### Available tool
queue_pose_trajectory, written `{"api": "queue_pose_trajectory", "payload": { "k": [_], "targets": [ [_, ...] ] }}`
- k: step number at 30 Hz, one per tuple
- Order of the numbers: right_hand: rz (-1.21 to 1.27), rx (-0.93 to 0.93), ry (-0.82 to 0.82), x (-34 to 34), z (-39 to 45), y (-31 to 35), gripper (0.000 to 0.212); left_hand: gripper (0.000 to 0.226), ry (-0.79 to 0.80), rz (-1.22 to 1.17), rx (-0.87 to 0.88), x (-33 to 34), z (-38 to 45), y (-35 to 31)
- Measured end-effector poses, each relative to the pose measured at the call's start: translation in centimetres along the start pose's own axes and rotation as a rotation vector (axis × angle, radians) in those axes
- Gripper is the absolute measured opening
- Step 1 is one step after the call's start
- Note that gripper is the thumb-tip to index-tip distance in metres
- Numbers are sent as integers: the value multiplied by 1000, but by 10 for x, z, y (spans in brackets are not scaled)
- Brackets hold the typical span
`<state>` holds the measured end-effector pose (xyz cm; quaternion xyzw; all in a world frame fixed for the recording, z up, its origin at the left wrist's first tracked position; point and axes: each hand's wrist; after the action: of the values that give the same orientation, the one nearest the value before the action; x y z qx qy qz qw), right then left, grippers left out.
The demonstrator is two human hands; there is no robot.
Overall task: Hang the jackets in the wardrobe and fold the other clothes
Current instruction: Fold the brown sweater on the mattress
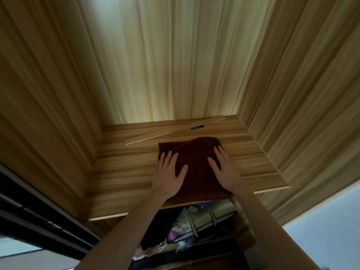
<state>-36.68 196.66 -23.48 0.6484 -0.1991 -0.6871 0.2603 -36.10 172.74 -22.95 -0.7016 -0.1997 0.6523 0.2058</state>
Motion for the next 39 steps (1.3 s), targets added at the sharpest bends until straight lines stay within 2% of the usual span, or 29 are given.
{"api": "queue_pose_trajectory", "payload": {
  "k": [3, 7, 13, 17, 21, 26, 34, 39],
  "targets": [
    [9, -44, -74, -5, -9, 12, 75, 73, -44, -74, 54, -16, -13, 1],
    [78, -123, -136, -8, -27, 40, 73, 71, -185, -118, 81, -38, -38, 11],
    [120, -236, -219, 3, -65, 98, 67, 64, -328, -51, 141, -76, -92, 41],
    [61, -338, -220, 20, -94, 142, 72, 67, -430, 44, 142, -101, -143, 72],
    [18, -431, -176, 39, -127, 187, 79, 63, -535, 88, 76, -129, -205, 102],
    [-4, -541, -103, 68, -178, 252, 71, 59, -639, 94, -22, -160, -290, 138],
    [12, -931, 2, 125, -258, 370, 65, 60, -811, 155, -290, -210, -434, 214],
    [97, -1082, 58, 166, -301, 445, 65, 64, -875, 225, -464, -255, -529, 256]
  ]
}}
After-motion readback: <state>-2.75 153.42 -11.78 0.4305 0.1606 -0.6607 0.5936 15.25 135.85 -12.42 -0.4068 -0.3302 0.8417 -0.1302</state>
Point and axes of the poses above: each hand's wrist, its own z-axis towards the middle knuckle, its own x-axis out of the palm, y = z × x, and after that the axes turned 8 degrees about -x, right-handed
